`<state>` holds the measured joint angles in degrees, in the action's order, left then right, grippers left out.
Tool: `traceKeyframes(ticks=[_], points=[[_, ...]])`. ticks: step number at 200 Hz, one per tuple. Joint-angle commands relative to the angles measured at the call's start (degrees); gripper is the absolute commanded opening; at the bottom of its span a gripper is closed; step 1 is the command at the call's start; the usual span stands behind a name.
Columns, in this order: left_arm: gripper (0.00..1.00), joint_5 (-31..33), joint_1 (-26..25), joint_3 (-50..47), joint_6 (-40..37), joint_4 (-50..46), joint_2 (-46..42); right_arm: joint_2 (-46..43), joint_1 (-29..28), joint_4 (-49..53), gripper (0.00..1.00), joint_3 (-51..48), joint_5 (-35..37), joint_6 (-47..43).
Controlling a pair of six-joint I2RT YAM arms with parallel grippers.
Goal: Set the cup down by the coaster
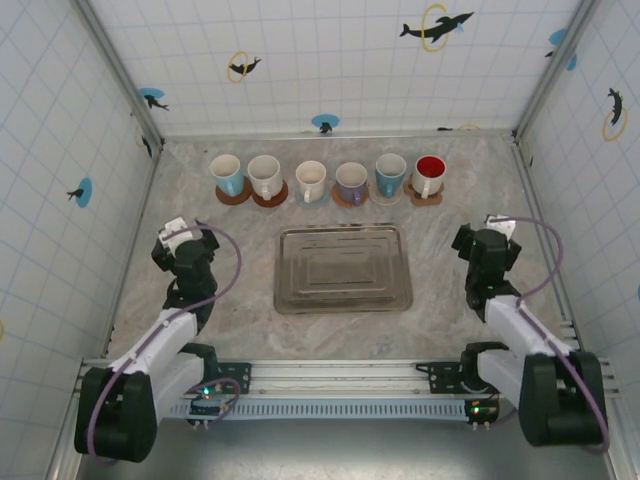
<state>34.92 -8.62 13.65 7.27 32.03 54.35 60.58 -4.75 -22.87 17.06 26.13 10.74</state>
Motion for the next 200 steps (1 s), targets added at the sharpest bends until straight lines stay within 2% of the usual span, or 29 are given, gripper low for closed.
traceKeyframes(ticks=[1,47,59,102,118,135,150,159,200], points=[[0.97,-5.71,1.14,-1.18,-6.15,14.41,4.36,6.26,0.54,-17.71,0.99,-0.98,-1.04,-4.86],[0.97,-13.49,2.11,-1.82,-9.11,24.27,13.94,14.5,0.67,-25.91,0.99,1.07,-1.74,-6.99],[0.97,-14.86,2.59,-2.22,-9.45,27.3,16.2,15.77,1.48,-26.66,0.99,1.19,-4.07,-6.32],[0.97,-22.64,5.17,-3.78,-8.73,39.01,25.96,24.13,1.85,-40.33,0.99,-1.6,-7.54,-6.61],[0.97,-24.89,5.33,-3.7,-8.98,42.01,29.49,23.6,1.9,-37.28,0.99,-0.67,-9.39,-7.42],[0.97,-26.96,5.47,-1.46,-10.04,42.93,33.23,23.92,2.13,-36.23,0.99,0.24,-8.86,-6.8],[0.97,-28.69,6.56,0.53,-9.03,35.62,31.87,23.62,2.73,-34.84,0.99,0.77,-9.43,-6.35],[0.97,-28.45,6.78,0.24,-8.96,37.97,32.56,23.87,2.73,-35.53,0.99,0.61,-9.41,-6.35],[0.98,-28.59,6.78,0.4,-9.09,36.69,32.33,23.71,2.66,-35.21,0.99,0.61,-9.25,-6.39]])
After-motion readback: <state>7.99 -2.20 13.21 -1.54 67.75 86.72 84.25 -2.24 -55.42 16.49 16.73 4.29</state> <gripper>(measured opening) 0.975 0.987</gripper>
